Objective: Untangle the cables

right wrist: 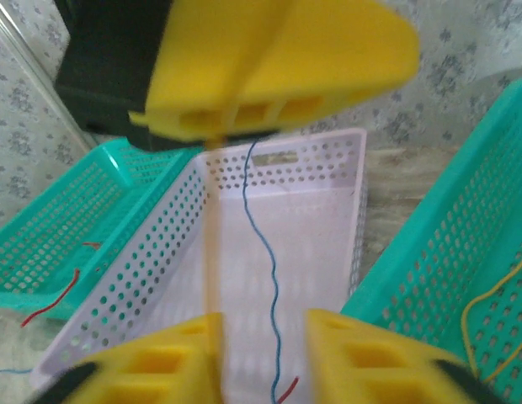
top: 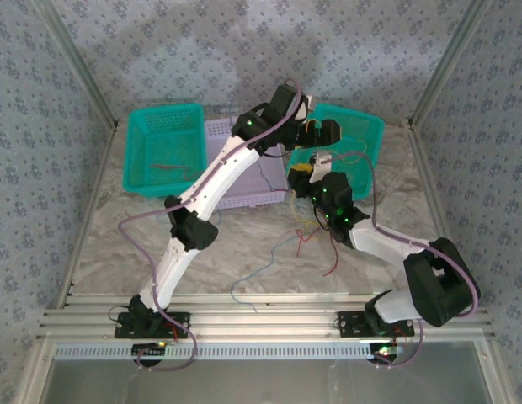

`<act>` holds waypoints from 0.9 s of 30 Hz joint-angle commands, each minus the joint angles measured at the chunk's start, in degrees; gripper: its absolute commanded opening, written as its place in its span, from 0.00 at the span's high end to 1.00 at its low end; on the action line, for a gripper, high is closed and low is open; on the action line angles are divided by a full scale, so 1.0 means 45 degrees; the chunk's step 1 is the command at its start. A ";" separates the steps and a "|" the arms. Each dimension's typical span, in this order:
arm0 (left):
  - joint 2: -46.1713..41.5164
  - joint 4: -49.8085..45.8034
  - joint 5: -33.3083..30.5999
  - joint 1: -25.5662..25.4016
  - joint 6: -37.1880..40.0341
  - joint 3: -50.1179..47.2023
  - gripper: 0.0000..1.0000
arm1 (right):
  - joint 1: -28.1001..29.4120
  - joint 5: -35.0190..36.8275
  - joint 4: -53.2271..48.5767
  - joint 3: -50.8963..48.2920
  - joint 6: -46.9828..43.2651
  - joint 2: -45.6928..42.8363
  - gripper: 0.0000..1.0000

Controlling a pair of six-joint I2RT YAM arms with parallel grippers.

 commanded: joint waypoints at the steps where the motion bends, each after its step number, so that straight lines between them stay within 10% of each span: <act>1: -0.0594 -0.0492 0.0225 -0.0033 0.0060 0.0259 0.00 | -0.0251 0.0963 0.0771 0.0423 -0.0398 -0.0417 0.87; 16: -0.1625 -0.2424 0.0325 0.0309 0.1581 -0.0620 0.00 | -0.3083 0.4683 -0.2243 0.0023 0.1409 -0.2486 0.99; 27: -0.3485 -0.3026 -0.0028 0.0401 0.2428 -0.3013 0.00 | -0.4563 0.3231 -0.5201 0.3774 0.2113 0.0755 1.00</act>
